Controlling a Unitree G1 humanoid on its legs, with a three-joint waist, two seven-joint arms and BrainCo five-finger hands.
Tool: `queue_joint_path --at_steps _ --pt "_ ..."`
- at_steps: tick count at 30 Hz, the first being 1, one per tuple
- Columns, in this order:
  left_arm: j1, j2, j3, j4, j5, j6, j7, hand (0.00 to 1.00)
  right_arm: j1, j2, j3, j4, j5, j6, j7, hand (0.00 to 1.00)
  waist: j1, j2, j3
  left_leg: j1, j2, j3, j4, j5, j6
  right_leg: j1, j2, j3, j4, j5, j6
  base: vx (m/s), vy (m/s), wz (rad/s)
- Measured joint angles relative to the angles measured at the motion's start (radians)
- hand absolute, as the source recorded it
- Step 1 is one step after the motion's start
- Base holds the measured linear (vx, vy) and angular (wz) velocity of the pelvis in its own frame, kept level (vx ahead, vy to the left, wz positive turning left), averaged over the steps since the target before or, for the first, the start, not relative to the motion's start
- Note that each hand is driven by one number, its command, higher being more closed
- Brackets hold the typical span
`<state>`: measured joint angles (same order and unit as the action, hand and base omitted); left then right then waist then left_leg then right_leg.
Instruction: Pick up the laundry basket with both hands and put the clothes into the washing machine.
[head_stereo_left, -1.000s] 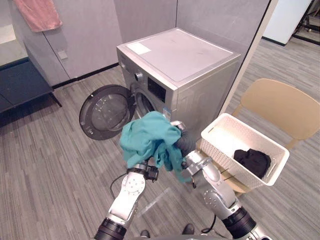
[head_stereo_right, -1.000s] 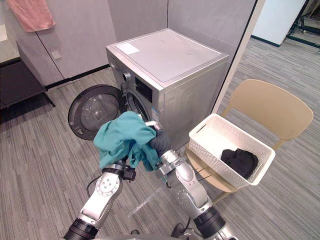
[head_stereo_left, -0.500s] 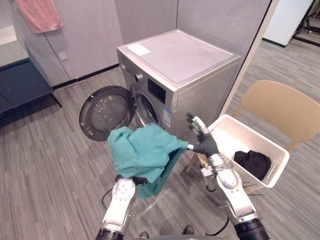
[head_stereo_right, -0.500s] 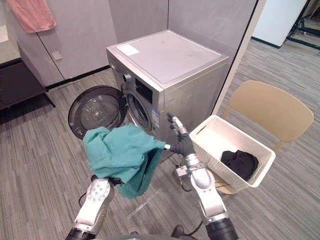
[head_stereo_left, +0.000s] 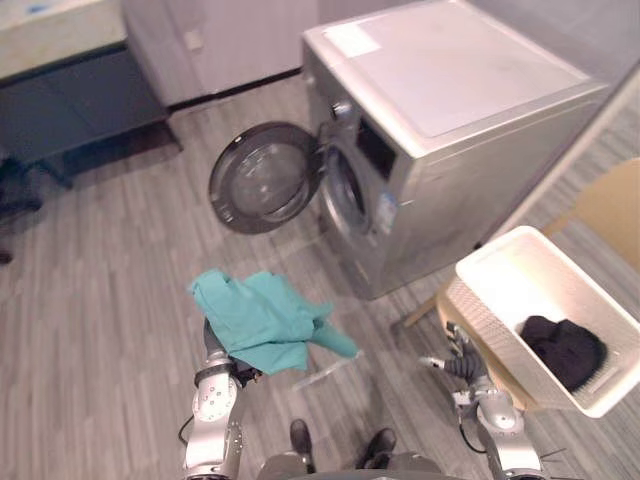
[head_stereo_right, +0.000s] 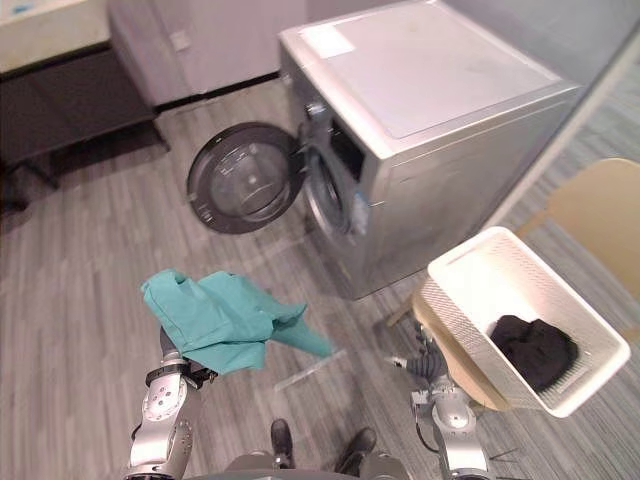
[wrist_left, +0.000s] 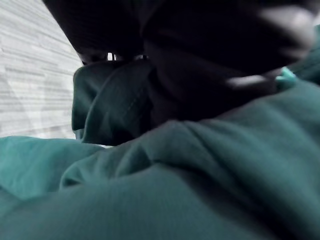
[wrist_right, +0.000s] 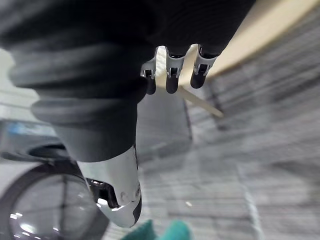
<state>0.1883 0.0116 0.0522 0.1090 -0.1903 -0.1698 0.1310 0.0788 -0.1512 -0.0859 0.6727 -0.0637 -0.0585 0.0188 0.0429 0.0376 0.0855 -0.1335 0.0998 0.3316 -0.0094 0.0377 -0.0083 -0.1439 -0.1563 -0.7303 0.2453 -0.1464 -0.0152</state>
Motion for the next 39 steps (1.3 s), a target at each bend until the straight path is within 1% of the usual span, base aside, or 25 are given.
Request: queue_joint_path --at_steps 2,4,5,6,7,8,9,11,13,15,17,18,19,20,21,22,23,25,27,29,32,33,35,36,39 --pt "0.027 -0.004 0.000 0.003 -0.010 0.011 -0.019 1.00 -0.022 0.020 -0.035 0.094 -0.008 0.004 -0.007 0.00 0.001 -0.008 0.006 -0.001 -0.014 0.000 0.017 -0.024 -0.002 0.003 -0.024 -0.005 0.024 -0.015 0.021 0.07 0.078 0.20" --pt "0.055 -0.004 0.000 0.003 -0.035 0.021 -0.038 1.00 -0.009 0.038 -0.065 0.162 -0.008 0.026 -0.029 0.00 -0.004 -0.041 0.026 0.009 -0.046 -0.014 0.081 -0.107 -0.001 0.006 -0.122 -0.009 0.173 -0.082 0.052 0.07 0.092 0.36" --pt "0.058 -0.004 -0.002 0.003 -0.037 0.026 -0.040 1.00 0.002 0.037 -0.066 0.164 -0.008 0.030 -0.033 0.00 -0.005 -0.047 0.031 0.015 -0.056 -0.027 0.092 -0.121 0.006 0.000 -0.148 0.005 0.232 -0.088 0.041 0.09 0.087 0.55" --pt "0.062 0.000 -0.009 0.003 -0.043 0.034 -0.043 1.00 0.034 0.039 -0.074 0.160 -0.008 0.037 -0.039 0.00 -0.008 -0.055 0.043 0.033 -0.069 -0.032 0.114 -0.143 0.019 -0.034 -0.196 0.091 0.365 -0.073 0.010 0.14 0.129 0.54" --pt "0.063 0.007 -0.011 -0.001 -0.043 0.035 -0.042 1.00 0.063 0.046 -0.074 0.150 -0.006 0.042 -0.041 0.00 -0.018 -0.063 0.054 0.045 -0.073 -0.042 0.138 -0.164 0.031 -0.071 -0.214 0.182 0.471 -0.041 -0.041 0.20 0.151 0.56" --pt "0.068 0.016 -0.015 -0.003 -0.043 0.035 -0.042 1.00 0.078 0.059 -0.079 0.137 0.003 0.042 -0.038 0.00 -0.028 -0.060 0.062 0.061 -0.070 -0.075 0.159 -0.182 0.035 -0.135 -0.212 0.272 0.571 -0.017 -0.051 0.27 0.116 0.45" --pt "0.065 0.032 -0.015 -0.003 -0.044 0.036 -0.039 1.00 0.084 0.070 -0.099 0.134 0.015 0.038 -0.043 0.00 -0.039 -0.059 0.065 0.072 -0.051 -0.096 0.167 -0.199 0.032 -0.178 -0.152 0.352 0.586 -0.074 0.007 0.24 0.056 0.32" --pt "0.049 0.056 -0.015 -0.003 -0.044 0.036 -0.038 1.00 0.085 0.083 -0.105 0.131 0.019 0.037 -0.048 0.00 -0.050 -0.064 0.067 0.083 -0.028 -0.117 0.162 -0.214 0.025 -0.234 -0.068 0.372 0.513 -0.104 0.014 0.24 0.014 0.28" --pt "0.020 0.059 -0.025 -0.002 -0.043 0.036 -0.040 1.00 0.085 0.097 -0.123 0.138 0.031 0.036 -0.064 0.00 -0.072 -0.073 0.073 0.098 -0.035 -0.139 0.136 -0.221 0.019 -0.276 -0.009 0.377 0.331 -0.079 0.038 0.27 -0.019 0.37" --pt "-0.021 0.047 -0.039 0.004 -0.042 0.037 -0.041 1.00 0.089 0.106 -0.153 0.148 0.046 0.039 -0.064 0.00 -0.085 -0.068 0.082 0.152 -0.047 -0.169 0.095 -0.234 0.006 -0.294 0.047 0.380 0.031 0.056 0.033 0.37 -0.074 0.42" --pt "-0.041 0.039 -0.053 0.004 -0.041 0.036 -0.039 1.00 0.110 0.110 -0.154 0.145 0.047 0.040 -0.064 0.00 -0.091 -0.069 0.083 0.209 -0.048 -0.195 0.096 -0.265 -0.032 -0.286 0.053 0.398 -0.039 0.143 0.010 0.53 -0.132 0.62" --pt "-0.040 0.023 -0.055 0.003 -0.039 0.036 -0.038 1.00 0.121 0.108 -0.154 0.135 0.051 0.044 -0.064 0.00 -0.093 -0.067 0.080 0.252 -0.031 -0.206 0.102 -0.289 -0.052 -0.269 0.055 0.397 0.017 0.191 -0.037 0.60 -0.163 0.66" --pt "-0.036 0.015 -0.055 0.000 -0.036 0.036 -0.036 1.00 0.119 0.104 -0.157 0.130 0.053 0.045 -0.064 0.00 -0.093 -0.047 0.089 0.258 -0.008 -0.193 0.170 -0.306 -0.080 -0.254 0.055 0.382 0.077 0.175 -0.057 0.61 -0.195 0.48" --pt "-0.025 -0.008 -0.055 -0.021 -0.035 0.036 -0.036 1.00 0.115 0.097 -0.168 0.113 0.053 0.045 -0.064 0.00 -0.094 -0.038 0.098 0.195 0.026 -0.179 0.372 -0.308 -0.085 -0.222 0.057 0.364 0.118 0.123 -0.064 0.60 -0.227 0.26" --pt "-0.004 -0.024 -0.052 -0.056 -0.035 0.036 -0.035 1.00 0.117 0.091 -0.168 0.083 0.054 0.045 -0.063 0.00 -0.089 -0.017 0.105 0.099 0.078 -0.171 0.642 -0.255 -0.107 -0.169 0.086 0.352 0.118 0.086 -0.074 0.72 -0.289 0.02" --pt "0.007 -0.036 -0.049 -0.074 -0.036 0.036 -0.036 1.00 0.117 0.087 -0.167 0.066 0.055 0.045 -0.063 0.00 -0.080 -0.008 0.110 0.057 0.112 -0.167 0.769 -0.190 -0.105 -0.139 0.105 0.358 0.112 0.068 -0.077 0.69 -0.250 -0.45" --pt "0.024 -0.049 -0.048 -0.092 -0.037 0.033 -0.036 1.00 0.114 0.082 -0.157 0.036 0.058 0.044 -0.064 0.00 -0.060 -0.002 0.110 -0.017 0.177 -0.157 0.995 -0.142 -0.116 -0.085 0.134 0.385 0.103 0.035 -0.085 0.55 -0.159 -0.71" --pt "0.029 -0.049 -0.060 -0.096 -0.045 0.034 -0.038 1.00 0.113 0.083 -0.133 -0.017 0.075 0.043 -0.071 0.00 -0.042 -0.008 0.114 -0.113 0.240 -0.112 1.175 -0.158 -0.099 0.010 0.158 0.430 0.069 0.008 -0.092 0.48 -0.099 -0.72" --pt "0.025 -0.064 -0.061 -0.103 -0.045 0.034 -0.041 1.00 0.113 0.084 -0.132 -0.043 0.083 0.044 -0.083 0.00 -0.025 -0.019 0.118 -0.175 0.265 -0.065 1.170 -0.190 -0.050 0.078 0.158 0.477 0.023 -0.016 -0.080 0.48 -0.058 -0.56" --pt "0.029 -0.071 -0.060 -0.106 -0.045 0.034 -0.042 1.00 0.124 0.089 -0.147 -0.043 0.094 0.063 -0.105 0.00 -0.021 -0.022 0.119 -0.230 0.267 -0.051 1.063 -0.214 -0.021 0.129 0.158 0.512 -0.012 -0.028 -0.072 0.39 0.058 -0.61" --pt "0.029 -0.071 -0.058 -0.114 -0.044 0.035 -0.039 1.00 0.153 0.088 -0.147 -0.056 0.093 0.074 -0.113 0.00 0.005 -0.028 0.119 -0.235 0.206 -0.132 0.702 -0.232 -0.036 0.162 0.151 0.598 -0.013 -0.044 -0.045 0.37 0.209 -1.04" --pt "0.029 -0.070 -0.059 -0.118 -0.042 0.034 -0.037 1.00 0.157 0.089 -0.144 -0.058 0.092 0.073 -0.119 0.00 0.008 -0.033 0.114 -0.206 0.152 -0.211 0.535 -0.211 -0.050 0.152 0.136 0.642 0.019 -0.071 -0.003 0.26 0.240 -1.11" --pt "0.043 -0.081 -0.073 -0.117 -0.042 0.034 -0.029 1.00 0.173 0.075 -0.145 -0.065 0.090 0.070 -0.129 0.00 0.007 0.004 0.092 -0.168 0.138 -0.319 0.395 -0.077 -0.089 0.148 0.159 0.701 0.063 -0.129 0.052 0.30 0.358 -1.24" --pt "0.038 -0.055 -0.082 -0.098 -0.041 0.038 -0.023 1.00 0.174 0.096 -0.146 -0.055 0.089 0.070 -0.131 0.00 -0.012 -0.032 0.082 -0.155 0.130 -0.299 0.438 -0.146 -0.118 0.137 0.135 0.734 0.094 -0.157 0.077 0.32 0.414 -0.92" --pt "0.034 -0.041 -0.090 -0.098 -0.038 0.042 -0.023 1.00 0.197 0.133 -0.145 -0.045 0.090 0.070 -0.146 0.00 -0.026 -0.102 0.041 -0.127 0.091 -0.191 0.466 -0.209 -0.077 0.124 0.062 0.802 0.087 -0.148 0.116 0.23 0.307 -0.69"
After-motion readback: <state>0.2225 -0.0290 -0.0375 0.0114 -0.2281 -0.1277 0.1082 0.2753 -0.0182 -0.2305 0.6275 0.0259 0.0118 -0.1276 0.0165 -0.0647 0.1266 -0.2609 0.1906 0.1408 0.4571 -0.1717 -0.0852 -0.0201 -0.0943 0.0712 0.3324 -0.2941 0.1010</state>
